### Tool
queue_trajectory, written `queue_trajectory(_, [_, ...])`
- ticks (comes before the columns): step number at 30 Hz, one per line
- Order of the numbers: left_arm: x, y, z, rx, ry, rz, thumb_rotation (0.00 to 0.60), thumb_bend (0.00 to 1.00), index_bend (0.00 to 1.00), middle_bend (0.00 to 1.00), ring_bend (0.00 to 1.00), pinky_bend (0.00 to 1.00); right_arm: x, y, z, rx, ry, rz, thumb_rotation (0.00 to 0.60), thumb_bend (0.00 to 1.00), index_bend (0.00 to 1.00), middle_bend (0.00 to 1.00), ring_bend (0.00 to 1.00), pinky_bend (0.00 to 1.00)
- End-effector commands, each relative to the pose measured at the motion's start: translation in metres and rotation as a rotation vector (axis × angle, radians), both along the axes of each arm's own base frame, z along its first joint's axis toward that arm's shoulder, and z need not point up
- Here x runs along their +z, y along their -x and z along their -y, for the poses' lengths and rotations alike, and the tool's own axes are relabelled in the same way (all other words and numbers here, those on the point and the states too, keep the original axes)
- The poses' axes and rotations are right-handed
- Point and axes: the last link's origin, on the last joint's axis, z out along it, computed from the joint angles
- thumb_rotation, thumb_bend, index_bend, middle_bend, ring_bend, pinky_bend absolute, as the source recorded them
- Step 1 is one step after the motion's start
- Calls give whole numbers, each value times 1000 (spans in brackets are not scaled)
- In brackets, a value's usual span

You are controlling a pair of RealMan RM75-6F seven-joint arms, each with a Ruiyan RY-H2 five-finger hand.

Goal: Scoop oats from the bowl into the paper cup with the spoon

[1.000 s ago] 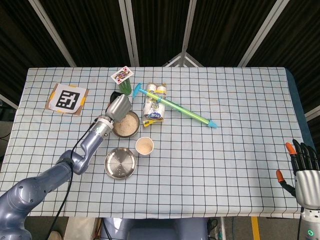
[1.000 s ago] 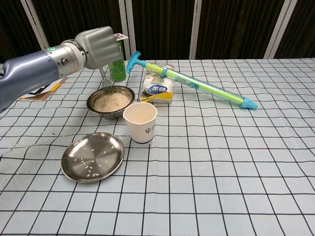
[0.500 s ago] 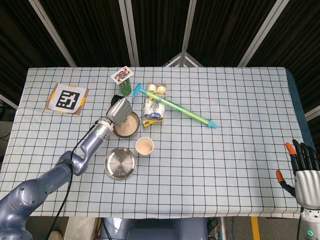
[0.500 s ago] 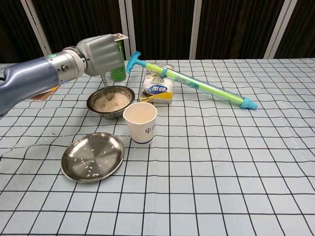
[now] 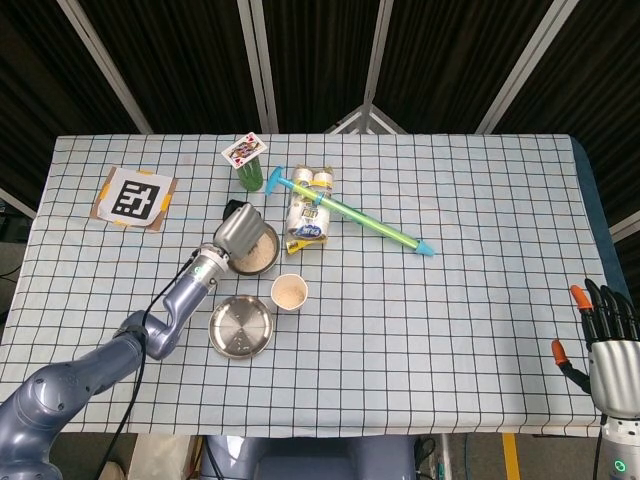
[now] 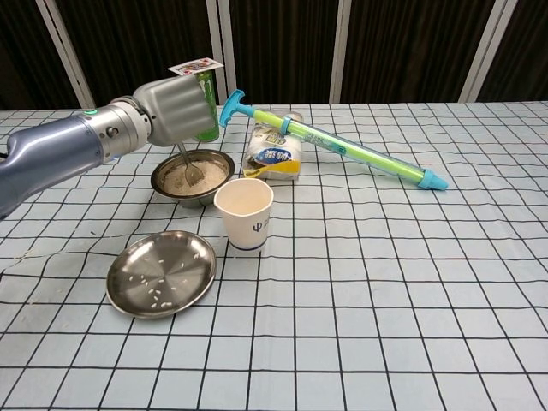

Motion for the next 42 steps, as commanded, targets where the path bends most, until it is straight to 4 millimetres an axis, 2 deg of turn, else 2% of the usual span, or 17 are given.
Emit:
queue_trajectory(1, [-2, 4, 4, 45, 10, 31, 600, 492, 571, 1000, 1000, 1000, 0, 0, 0, 0, -1, 0, 600, 383, 0, 44, 0, 87])
queue_trajectory(11, [-6, 15, 14, 250, 26, 186, 600, 492, 571, 1000, 1000, 1000, 0, 0, 0, 0, 0, -1, 600, 383, 0, 44, 0, 87])
queue_trajectory(20, [-1, 16, 18, 421, -7, 349, 600, 491, 571, 1000, 1000, 1000, 0, 0, 0, -1, -3, -1, 600, 383, 0, 44, 0, 87])
queue_trajectory(31, [7, 10, 17, 487, -41, 460, 600, 490, 575, 1000, 1000, 1000, 0, 0, 0, -2, -4, -3, 600, 383, 0, 44, 0, 87])
queue_trajectory(42, [14, 12, 20, 533, -48, 541, 600, 490, 573, 1000, 1000, 1000, 0, 0, 0, -4, -6, -3, 600, 384, 0, 44, 0, 87])
